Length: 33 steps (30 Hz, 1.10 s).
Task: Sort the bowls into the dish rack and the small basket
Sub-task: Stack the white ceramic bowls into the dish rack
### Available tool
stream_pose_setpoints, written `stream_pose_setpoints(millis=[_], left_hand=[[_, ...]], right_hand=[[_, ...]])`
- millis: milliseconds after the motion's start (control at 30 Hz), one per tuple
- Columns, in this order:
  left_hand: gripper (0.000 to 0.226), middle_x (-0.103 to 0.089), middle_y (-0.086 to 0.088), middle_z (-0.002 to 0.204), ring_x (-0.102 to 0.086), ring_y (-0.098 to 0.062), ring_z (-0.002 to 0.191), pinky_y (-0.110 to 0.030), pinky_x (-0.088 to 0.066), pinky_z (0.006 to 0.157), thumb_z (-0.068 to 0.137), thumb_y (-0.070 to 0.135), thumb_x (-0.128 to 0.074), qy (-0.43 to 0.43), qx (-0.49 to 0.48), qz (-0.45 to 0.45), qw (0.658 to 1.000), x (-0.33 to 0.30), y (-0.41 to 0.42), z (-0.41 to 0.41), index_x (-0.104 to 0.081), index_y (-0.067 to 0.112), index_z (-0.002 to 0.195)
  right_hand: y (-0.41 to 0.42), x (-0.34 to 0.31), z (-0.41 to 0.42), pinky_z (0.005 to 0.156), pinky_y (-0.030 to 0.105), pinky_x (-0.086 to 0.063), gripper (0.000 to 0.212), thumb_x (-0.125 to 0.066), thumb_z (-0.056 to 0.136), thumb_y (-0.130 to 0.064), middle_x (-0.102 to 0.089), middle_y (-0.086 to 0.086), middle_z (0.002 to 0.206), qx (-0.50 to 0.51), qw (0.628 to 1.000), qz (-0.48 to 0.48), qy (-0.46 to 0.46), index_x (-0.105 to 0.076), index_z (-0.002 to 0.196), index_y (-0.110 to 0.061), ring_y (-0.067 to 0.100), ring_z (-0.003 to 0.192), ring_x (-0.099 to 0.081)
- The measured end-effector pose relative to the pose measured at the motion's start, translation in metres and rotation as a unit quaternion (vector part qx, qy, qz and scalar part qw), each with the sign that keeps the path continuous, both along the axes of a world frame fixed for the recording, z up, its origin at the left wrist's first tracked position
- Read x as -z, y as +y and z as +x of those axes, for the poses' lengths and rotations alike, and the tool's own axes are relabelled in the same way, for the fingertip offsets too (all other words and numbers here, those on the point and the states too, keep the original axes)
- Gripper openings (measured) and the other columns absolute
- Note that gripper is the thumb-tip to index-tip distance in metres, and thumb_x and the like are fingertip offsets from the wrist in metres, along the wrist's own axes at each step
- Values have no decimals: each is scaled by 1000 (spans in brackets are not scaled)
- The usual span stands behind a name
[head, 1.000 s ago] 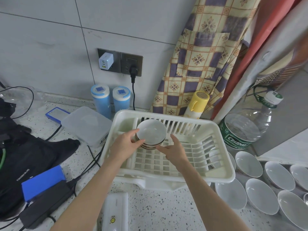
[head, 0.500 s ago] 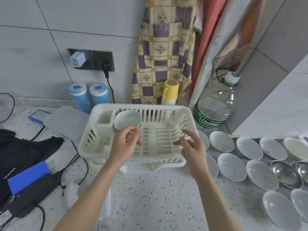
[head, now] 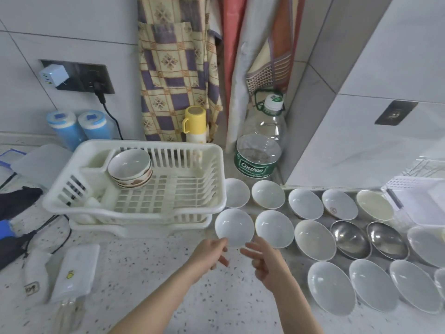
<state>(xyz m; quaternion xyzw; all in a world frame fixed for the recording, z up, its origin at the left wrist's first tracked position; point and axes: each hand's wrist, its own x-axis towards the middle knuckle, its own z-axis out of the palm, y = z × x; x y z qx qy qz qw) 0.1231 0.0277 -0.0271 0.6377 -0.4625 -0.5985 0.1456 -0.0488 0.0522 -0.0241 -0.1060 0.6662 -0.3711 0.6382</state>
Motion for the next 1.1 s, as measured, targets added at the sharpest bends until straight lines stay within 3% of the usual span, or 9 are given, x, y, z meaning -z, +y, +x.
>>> stream_pose_setpoints(millis=[133,267,400,700,800,967,1100], left_hand=[[19,-76,-6,83,-38,-12,42,-16,-21,36,99,37,-43,-2,-77,43,996,17,-2,-21,-55,23,104],[20,-76,-11,83,-37,-12,43,-18,-23,33,98,22,-49,46,-206,34,977,37,-5,-36,-58,14,115],[20,-77,-14,82,-39,-13,42,-18,-25,34,96,16,-51,75,-251,37,965,48,-8,-43,-57,10,114],[26,-74,-22,82,-38,-9,39,-18,-24,33,93,-2,-42,161,-272,79,945,45,-11,-53,-51,6,116],[28,-73,-27,87,-34,-9,41,-17,-24,33,90,-4,-41,146,-274,73,948,40,-7,-50,-51,5,115],[23,-74,-25,82,-34,-10,42,-18,-24,34,90,0,-43,129,-256,65,956,30,7,-33,-54,7,109],[19,-75,-21,76,-36,-9,40,-19,-24,37,88,4,-45,102,-193,50,975,10,16,-8,-57,14,99]], right_hand=[[6,21,-26,32,14,-24,41,-61,91,-43,-77,11,85,25,998,51,-41,-61,104,-4,7,32,-36],[1,30,-46,36,13,-21,29,-59,92,-41,-78,7,82,67,995,61,-36,-53,104,-14,10,35,-38],[-4,32,-53,34,14,-23,23,-55,95,-37,-77,3,87,61,997,51,-20,-54,108,-18,12,42,-44],[-6,33,-54,35,16,-27,22,-52,91,-17,-75,6,94,95,995,24,22,-51,113,-20,15,49,-42],[-6,29,-52,39,18,-29,24,-50,90,-13,-75,12,95,111,993,17,31,-50,114,-16,14,48,-38],[-4,12,-46,32,14,-22,20,-49,85,-7,-75,17,82,129,991,5,28,-55,104,-6,8,31,-24],[-4,-16,-25,33,17,-22,9,-50,86,-7,-76,14,75,138,989,-48,29,-52,93,-10,8,33,-24]])
